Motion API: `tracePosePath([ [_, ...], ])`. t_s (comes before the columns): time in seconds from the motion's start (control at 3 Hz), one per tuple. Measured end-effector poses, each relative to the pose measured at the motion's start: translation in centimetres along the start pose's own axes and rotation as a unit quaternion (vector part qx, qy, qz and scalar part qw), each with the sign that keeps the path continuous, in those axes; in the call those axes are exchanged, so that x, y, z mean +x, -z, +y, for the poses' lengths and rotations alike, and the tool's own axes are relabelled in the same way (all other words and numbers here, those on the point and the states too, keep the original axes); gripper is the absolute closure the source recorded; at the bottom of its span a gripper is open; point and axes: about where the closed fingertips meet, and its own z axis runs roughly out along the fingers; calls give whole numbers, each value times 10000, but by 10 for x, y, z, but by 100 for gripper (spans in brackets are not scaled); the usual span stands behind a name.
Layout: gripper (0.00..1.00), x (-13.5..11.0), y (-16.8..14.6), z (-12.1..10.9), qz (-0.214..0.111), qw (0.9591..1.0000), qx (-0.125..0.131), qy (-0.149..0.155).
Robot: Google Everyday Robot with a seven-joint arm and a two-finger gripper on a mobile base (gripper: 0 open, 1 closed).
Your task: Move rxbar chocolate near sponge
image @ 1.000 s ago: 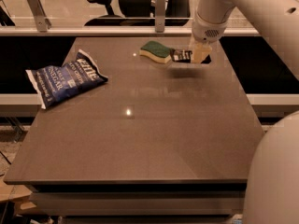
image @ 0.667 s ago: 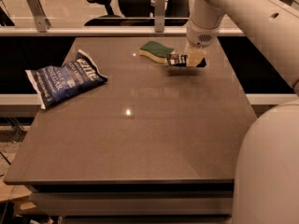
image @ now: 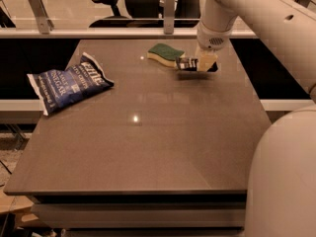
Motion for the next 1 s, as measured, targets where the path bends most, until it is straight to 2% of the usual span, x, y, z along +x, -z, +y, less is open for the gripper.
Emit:
tracePosePath([
  [1.0, 13, 6, -9, -10, 105, 9999, -53, -123],
])
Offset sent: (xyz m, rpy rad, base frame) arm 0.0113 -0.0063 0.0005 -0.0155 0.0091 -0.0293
